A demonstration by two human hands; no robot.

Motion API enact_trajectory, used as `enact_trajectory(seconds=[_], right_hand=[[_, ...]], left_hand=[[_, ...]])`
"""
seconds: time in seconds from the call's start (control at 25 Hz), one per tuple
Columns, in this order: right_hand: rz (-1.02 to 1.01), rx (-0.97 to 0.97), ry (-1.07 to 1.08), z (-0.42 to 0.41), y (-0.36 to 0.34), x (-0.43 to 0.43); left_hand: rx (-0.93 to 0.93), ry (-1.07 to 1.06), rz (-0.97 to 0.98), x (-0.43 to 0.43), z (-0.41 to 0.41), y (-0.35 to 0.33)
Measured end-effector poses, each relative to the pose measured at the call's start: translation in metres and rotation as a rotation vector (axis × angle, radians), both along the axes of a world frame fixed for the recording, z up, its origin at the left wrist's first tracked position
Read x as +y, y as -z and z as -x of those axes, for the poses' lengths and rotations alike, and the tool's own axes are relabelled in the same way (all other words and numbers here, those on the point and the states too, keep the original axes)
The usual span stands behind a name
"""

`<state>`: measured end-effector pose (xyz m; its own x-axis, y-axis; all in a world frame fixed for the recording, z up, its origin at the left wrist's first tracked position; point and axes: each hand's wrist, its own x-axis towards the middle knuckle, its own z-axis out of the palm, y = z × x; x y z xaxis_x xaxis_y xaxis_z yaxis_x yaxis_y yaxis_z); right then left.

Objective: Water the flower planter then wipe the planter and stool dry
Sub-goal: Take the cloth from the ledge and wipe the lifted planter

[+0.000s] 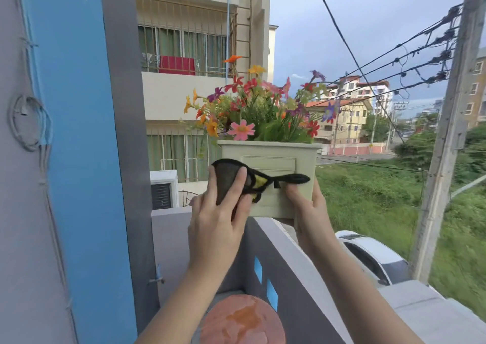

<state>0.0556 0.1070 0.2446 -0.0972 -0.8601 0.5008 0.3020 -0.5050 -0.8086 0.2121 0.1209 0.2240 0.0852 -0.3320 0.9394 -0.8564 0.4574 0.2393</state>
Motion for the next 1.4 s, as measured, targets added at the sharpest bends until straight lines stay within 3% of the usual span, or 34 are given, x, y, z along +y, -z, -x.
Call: enact_trajectory(seconds=[0.12,0.2,0.32,0.52,0.68,0.92,1.0,1.04,1.16,1.2,1.28,1.4], right_hand=[[-0.012,-0.046,-0.010,0.001,-0.006,-0.001],[-0.021,-0.061,-0.005,0.002,-0.009,-0.002],[-0.021,-0.034,-0.006,-0.005,-0.006,-0.004],[0.018,-0.007,-0.009,-0.016,-0.004,-0.006],[0.013,0.015,-0.032,-0.013,-0.007,-0.003],[-0.021,0.033,-0.022,-0.008,-0.008,0.002],[-0.034,0.013,-0.031,0.001,-0.011,0.002],[-0.040,0.005,-0.040,0.005,-0.013,0.002],[-0.039,0.009,-0.049,0.005,-0.016,0.001],[-0.034,0.014,-0.051,0.002,-0.016,0.002],[-0.032,0.027,-0.061,-0.004,-0.016,0.003],[-0.081,-0.003,-0.110,-0.004,-0.012,0.005]], left_hand=[[-0.207,-0.128,-0.057,0.001,0.004,0.043],[-0.204,-0.139,-0.091,0.000,0.003,0.047],[-0.254,-0.158,0.095,0.003,0.005,0.033],[-0.543,-0.221,0.284,-0.007,0.010,0.029],[-0.585,-0.295,0.398,-0.013,-0.015,0.028],[-0.572,-0.145,0.461,-0.010,-0.042,0.040],[-0.463,-0.093,0.351,-0.017,-0.066,0.046],[-0.307,-0.047,0.261,-0.021,-0.075,0.046],[0.479,0.287,-0.148,-0.003,-0.069,0.010],[0.657,0.441,-0.301,0.005,-0.058,-0.005],[0.683,0.664,-0.506,0.012,-0.036,-0.021],[0.711,0.831,-0.618,0.008,-0.022,-0.029]])
